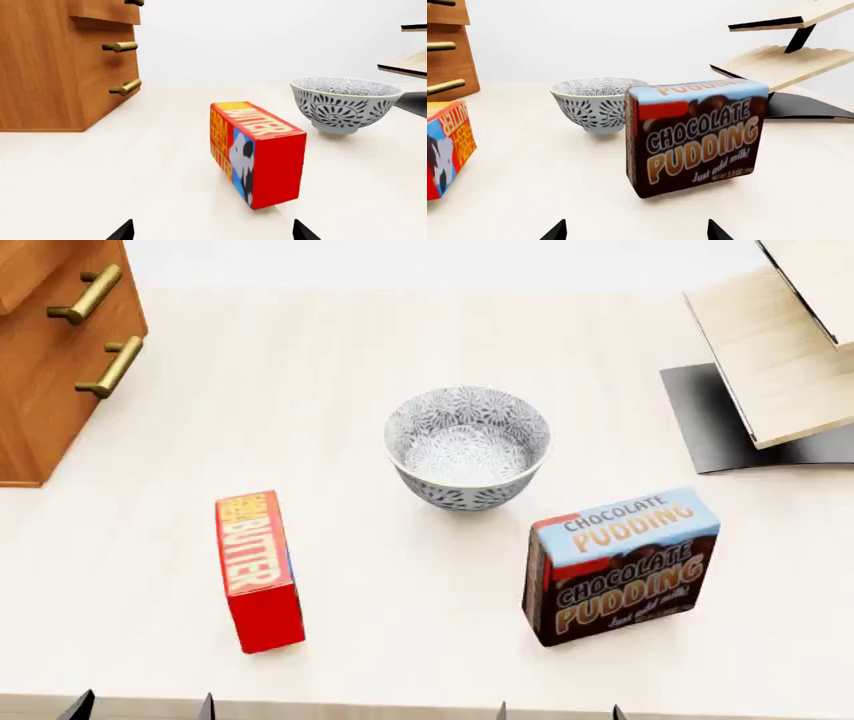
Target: Close the top drawer of the cabinet and put the bowl on top of it.
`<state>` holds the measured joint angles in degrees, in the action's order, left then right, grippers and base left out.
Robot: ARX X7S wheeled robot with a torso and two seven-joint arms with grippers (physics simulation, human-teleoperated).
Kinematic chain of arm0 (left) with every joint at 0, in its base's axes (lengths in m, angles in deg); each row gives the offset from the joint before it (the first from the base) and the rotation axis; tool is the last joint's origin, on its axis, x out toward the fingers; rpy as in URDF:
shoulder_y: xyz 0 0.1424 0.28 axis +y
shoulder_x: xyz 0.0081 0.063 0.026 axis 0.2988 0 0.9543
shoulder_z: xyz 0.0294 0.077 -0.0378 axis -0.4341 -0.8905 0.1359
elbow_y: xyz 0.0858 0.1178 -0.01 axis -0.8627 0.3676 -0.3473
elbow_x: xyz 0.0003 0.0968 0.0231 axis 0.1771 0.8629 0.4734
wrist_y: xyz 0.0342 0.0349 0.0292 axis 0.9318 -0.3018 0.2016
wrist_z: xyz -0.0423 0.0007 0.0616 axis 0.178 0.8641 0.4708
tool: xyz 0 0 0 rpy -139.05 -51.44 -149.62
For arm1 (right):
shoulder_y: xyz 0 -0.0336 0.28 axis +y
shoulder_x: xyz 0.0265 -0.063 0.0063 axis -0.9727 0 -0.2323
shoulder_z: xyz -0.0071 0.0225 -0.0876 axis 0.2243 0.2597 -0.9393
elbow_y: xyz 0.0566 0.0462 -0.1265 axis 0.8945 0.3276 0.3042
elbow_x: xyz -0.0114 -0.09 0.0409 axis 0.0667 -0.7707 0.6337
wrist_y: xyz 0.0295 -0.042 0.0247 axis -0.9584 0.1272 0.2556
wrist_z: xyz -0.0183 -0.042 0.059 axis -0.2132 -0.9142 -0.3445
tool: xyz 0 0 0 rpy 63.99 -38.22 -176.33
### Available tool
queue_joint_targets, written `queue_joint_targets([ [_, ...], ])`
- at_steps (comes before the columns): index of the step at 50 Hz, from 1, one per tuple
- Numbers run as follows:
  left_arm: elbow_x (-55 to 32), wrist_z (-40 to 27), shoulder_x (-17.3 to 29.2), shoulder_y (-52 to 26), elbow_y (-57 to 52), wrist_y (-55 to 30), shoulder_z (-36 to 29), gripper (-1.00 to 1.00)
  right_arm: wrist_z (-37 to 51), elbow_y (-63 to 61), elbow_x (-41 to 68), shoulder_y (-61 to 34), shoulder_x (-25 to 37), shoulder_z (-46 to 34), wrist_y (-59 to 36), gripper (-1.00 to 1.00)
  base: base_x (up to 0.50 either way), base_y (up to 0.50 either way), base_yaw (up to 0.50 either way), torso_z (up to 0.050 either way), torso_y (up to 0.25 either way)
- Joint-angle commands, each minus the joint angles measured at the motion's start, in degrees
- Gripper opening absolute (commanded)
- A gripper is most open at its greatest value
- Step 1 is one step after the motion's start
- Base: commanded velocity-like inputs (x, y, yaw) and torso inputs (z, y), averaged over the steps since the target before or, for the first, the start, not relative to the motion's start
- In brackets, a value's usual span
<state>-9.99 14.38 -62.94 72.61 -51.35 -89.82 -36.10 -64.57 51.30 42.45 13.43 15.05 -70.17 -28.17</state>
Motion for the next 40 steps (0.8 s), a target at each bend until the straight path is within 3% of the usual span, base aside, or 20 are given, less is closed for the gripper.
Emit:
queue_joint_targets([
  [1,-0.93,-1.04,0.93,-0.07,0.15,-0.06,-0.99,1.00,0.79,0.80,1.03,-0.38,0.91,-1.29,0.01,1.00,0.00,0.00,0.00,0.000,0.000],
  [22,-4.27,-4.30,3.55,-0.21,0.32,0.62,-3.82,1.00,3.25,1.68,4.73,-0.81,3.50,-4.62,0.37,1.00,0.00,0.00,0.00,0.000,0.000],
  [34,-1.95,-6.47,4.88,-0.57,0.61,-0.65,-6.13,1.00,4.06,2.20,5.70,-0.85,4.36,-5.69,1.34,1.00,0.00,0.00,0.00,0.000,0.000],
  [40,-1.93,-6.95,5.32,-0.44,0.28,-0.29,-6.70,1.00,4.47,2.19,6.15,-0.89,4.72,-6.13,1.37,1.00,0.00,0.00,0.00,0.045,0.026],
])
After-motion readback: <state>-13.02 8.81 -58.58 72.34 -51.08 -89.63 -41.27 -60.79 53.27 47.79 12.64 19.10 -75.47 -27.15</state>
